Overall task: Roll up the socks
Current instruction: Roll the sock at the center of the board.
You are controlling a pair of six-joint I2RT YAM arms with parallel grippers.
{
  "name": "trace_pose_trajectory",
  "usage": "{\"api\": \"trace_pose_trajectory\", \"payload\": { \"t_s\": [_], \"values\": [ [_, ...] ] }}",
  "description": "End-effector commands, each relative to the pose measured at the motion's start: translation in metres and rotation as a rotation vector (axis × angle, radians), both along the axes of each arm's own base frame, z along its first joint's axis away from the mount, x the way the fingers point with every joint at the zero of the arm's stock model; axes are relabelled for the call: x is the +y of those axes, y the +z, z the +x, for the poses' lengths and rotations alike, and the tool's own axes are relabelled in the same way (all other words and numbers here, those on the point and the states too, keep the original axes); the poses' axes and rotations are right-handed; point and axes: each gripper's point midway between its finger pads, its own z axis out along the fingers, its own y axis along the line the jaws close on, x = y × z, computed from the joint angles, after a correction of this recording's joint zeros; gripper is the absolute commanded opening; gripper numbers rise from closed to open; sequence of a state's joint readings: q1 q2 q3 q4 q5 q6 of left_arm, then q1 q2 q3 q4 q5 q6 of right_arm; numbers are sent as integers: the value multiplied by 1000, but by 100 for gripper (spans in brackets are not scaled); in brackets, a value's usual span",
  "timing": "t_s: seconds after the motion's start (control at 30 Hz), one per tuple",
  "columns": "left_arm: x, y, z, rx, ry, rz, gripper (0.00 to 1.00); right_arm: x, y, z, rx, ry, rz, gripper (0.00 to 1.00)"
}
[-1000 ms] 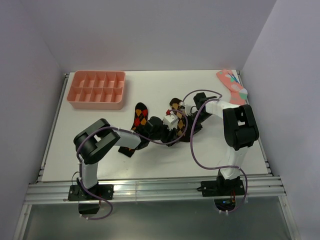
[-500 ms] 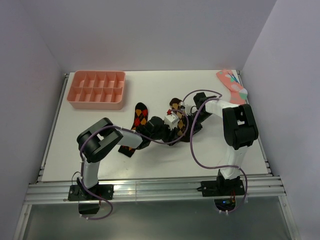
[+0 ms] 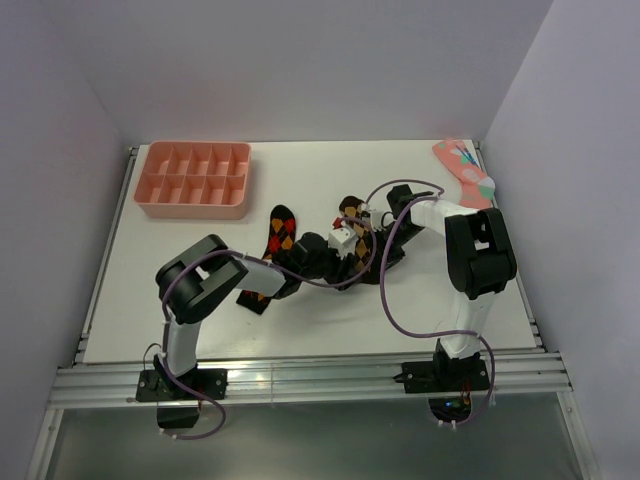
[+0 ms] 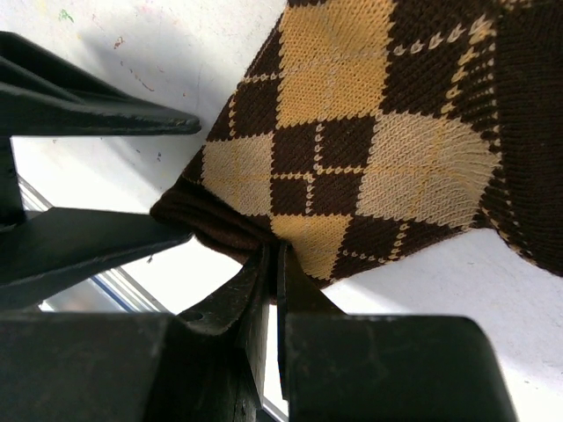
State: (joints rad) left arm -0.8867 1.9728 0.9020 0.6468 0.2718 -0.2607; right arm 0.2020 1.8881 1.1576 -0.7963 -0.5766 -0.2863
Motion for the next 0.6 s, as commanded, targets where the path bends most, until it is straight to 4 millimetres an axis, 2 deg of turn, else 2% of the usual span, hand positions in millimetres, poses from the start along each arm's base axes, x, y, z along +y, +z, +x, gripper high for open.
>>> {"api": "trace_pose_trajectory", "payload": {
  "t_s": [0.0, 0.4, 0.53, 0.57],
  "values": [
    [-8, 5, 10, -7, 19, -21, 53, -17, -13, 1, 9, 3, -91, 0],
    [-10, 1, 9, 47, 38, -38, 46, -19, -13, 4, -3, -4, -102, 0],
    [-12, -3, 8, 76, 44, -39, 38, -20, -13, 5, -13, -10, -111, 0],
    [-11, -5, 8, 83, 48, -38, 33, -20, -12, 7, -17, -12, -112, 0]
  ]
}}
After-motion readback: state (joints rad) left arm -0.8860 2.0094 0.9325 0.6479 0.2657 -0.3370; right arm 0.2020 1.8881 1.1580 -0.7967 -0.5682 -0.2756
